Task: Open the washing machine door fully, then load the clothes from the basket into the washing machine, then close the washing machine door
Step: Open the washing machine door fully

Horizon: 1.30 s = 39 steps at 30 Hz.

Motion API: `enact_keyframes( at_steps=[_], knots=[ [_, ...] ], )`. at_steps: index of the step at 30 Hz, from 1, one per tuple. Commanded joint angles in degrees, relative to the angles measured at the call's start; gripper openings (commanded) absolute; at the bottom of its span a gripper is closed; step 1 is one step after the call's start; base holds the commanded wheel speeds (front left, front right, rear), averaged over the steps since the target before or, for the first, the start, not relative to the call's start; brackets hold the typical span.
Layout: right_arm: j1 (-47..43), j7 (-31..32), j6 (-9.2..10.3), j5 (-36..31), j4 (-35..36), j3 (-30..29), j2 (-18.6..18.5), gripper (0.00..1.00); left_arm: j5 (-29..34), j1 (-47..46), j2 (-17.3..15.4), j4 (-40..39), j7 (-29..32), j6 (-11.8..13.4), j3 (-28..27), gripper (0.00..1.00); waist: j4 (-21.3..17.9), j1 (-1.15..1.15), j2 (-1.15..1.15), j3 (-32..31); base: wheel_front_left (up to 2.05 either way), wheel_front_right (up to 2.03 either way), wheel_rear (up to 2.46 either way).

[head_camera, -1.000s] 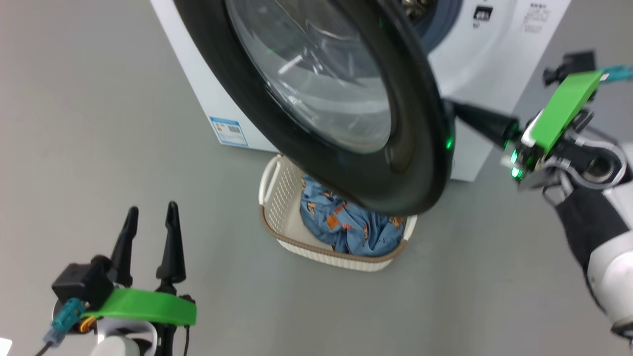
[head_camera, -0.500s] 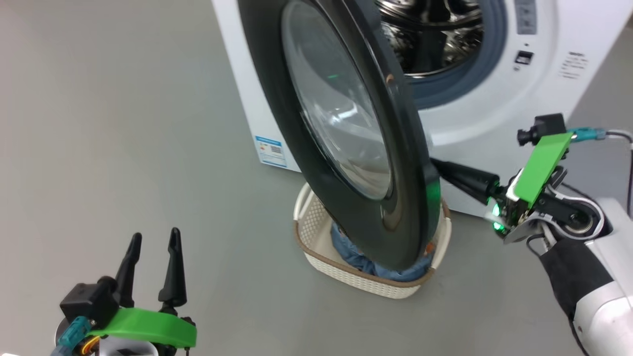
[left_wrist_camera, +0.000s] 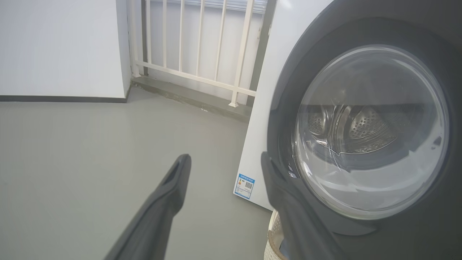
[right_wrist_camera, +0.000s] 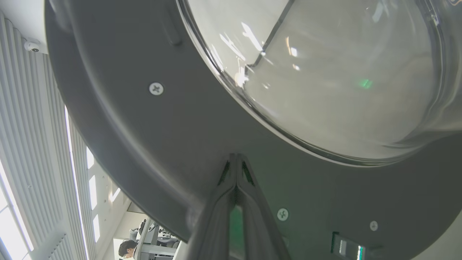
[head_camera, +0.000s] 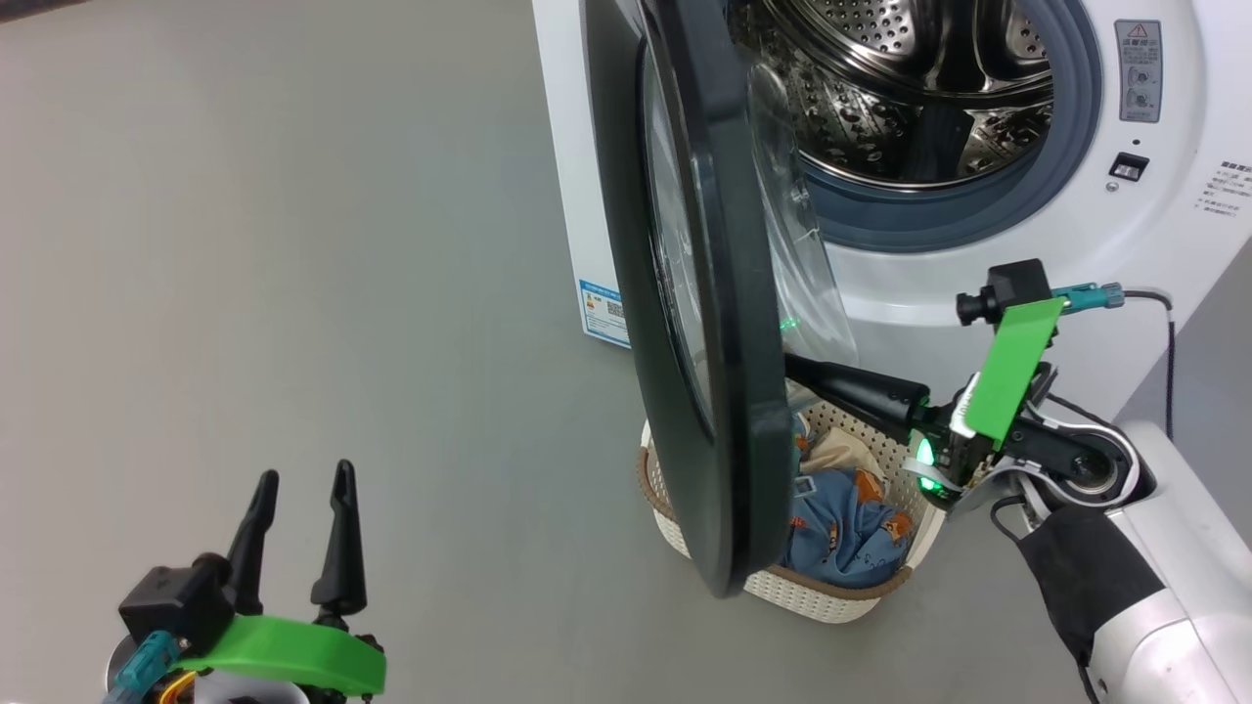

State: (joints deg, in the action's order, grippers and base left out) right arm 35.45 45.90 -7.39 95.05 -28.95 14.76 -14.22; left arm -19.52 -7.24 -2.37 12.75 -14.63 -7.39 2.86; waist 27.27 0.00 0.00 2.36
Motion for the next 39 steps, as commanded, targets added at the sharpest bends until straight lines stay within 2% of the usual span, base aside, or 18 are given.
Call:
enact_keyframes(
  at_steps=[1, 11, 23, 24, 25, 26, 27, 34, 39],
  knots=[
    [-0.30, 0.48, -0.10, -0.11, 2.21, 1.35, 1.38, 0.00, 0.32, -1.00, -1.32, -1.18, -0.37, -0.10, -1.80, 1.00, 0.31, 0.00, 0.00, -0.17, 0.00, 0.00, 0.00],
    [-0.79, 0.24, -0.10, -0.52, 2.31, 1.16, 2.11, 0.00, 0.49, -1.25, -1.43, -1.30, -0.37, -0.10, -1.90, 1.00, -0.66, 0.00, 0.00, -0.16, 0.00, 0.00, 0.00],
    [-1.26, -1.09, -0.10, -1.37, 3.86, -0.23, 1.96, 0.00, 0.81, -0.86, -1.62, -1.04, -0.37, -0.10, -1.46, 1.00, -4.56, 0.00, 0.00, -1.56, 0.00, 0.00, 0.00],
    [-1.38, -1.48, -0.10, -1.53, 4.25, -0.49, 1.90, 0.08, 0.82, -0.80, -1.64, -1.08, -0.37, -0.10, -1.40, 1.00, -4.99, 0.00, 0.00, -1.79, 0.00, 0.00, 0.00],
    [-1.53, -1.88, -0.10, -1.72, 4.64, -0.73, 1.84, 0.44, 0.88, -0.73, -1.70, -1.15, -0.37, -0.10, -1.36, 1.00, -5.45, 0.00, 0.00, -2.01, 0.00, 0.00, 0.00],
    [-1.73, -2.26, -0.10, -1.94, 5.09, -0.91, 1.79, 0.89, 0.90, -0.63, -1.73, -1.23, -0.37, -0.10, -1.38, 1.00, -5.94, 0.00, 0.00, -2.19, 0.00, 0.00, 0.00],
    [-2.00, -2.57, -0.10, -2.12, 5.59, -1.03, 1.80, 1.00, 0.93, -0.54, -1.78, -1.31, -0.37, -0.10, -1.38, 1.00, -6.47, 0.00, 0.00, -2.37, 0.00, 0.00, 0.00],
    [-4.23, -6.35, -0.10, -5.23, 10.28, -1.48, 1.49, 1.00, 0.95, -0.10, -2.09, -1.72, -0.37, -0.10, -1.50, 1.00, -10.99, 0.00, 0.00, -2.80, 0.00, 0.00, 0.00],
    [-6.58, -13.18, -0.10, -11.11, 15.52, -1.12, 0.50, 1.00, 1.19, 0.10, -1.98, -2.08, -0.37, -0.09, -1.66, 1.00, -14.43, 0.00, 0.00, -2.83, 0.00, 0.00, 0.00]
  ],
)
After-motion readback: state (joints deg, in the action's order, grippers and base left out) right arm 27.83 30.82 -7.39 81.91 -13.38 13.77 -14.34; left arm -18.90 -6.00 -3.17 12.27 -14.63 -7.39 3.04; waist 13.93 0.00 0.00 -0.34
